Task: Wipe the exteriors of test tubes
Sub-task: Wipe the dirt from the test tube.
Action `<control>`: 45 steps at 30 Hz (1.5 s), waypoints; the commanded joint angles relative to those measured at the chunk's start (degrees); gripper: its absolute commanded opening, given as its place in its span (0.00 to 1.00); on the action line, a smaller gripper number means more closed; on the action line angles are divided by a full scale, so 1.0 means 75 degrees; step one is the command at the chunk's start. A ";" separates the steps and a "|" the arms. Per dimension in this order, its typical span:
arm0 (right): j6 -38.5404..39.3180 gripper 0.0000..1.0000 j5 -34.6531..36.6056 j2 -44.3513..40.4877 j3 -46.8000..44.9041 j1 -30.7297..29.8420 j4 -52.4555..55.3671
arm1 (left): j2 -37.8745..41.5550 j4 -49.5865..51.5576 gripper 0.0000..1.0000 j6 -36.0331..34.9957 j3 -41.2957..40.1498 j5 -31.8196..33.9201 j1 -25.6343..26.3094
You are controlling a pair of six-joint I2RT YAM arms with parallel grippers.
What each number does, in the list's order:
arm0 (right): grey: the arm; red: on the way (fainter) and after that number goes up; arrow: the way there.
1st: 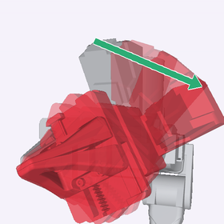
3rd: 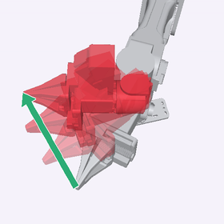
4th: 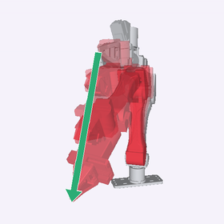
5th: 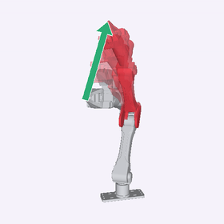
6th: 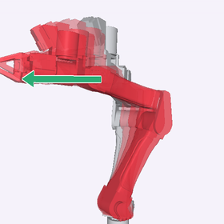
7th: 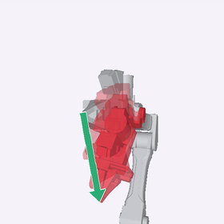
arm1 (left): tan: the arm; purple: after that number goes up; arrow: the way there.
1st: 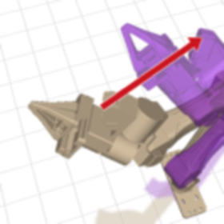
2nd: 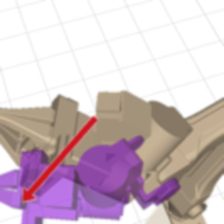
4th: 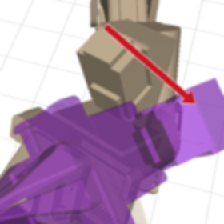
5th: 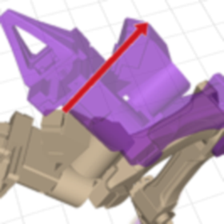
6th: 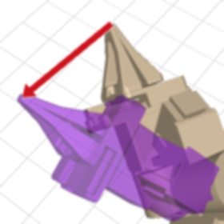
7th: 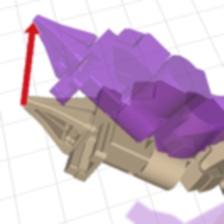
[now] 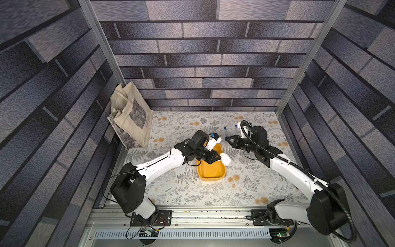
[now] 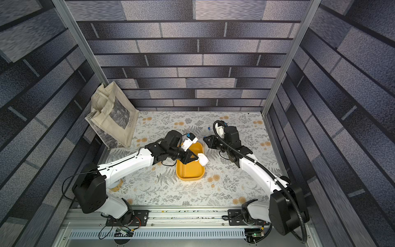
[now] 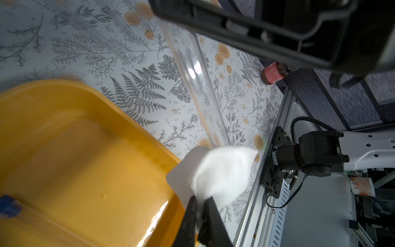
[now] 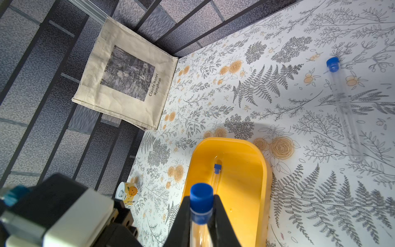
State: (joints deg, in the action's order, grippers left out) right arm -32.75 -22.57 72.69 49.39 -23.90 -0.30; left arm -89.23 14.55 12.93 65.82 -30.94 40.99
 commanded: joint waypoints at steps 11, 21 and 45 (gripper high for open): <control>-0.0045 0.10 -0.0052 0.0164 0.0037 -0.0067 -0.0095 | -0.0674 0.0829 0.10 -0.0637 0.1325 -0.0059 -0.0285; -0.0019 0.10 0.0029 0.0171 0.0099 -0.0070 -0.0034 | -0.0380 0.0781 0.07 -0.0551 0.0869 -0.0047 -0.0094; -0.0039 0.10 -0.0026 0.0200 0.0054 -0.0071 -0.0049 | -0.0166 0.0250 0.03 -0.0145 0.0310 0.0073 0.0386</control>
State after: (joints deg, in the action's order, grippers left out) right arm -32.75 -22.55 74.63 49.39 -23.90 -0.30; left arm -89.43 17.10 11.62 64.95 -30.00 44.73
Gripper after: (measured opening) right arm 0.170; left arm 0.059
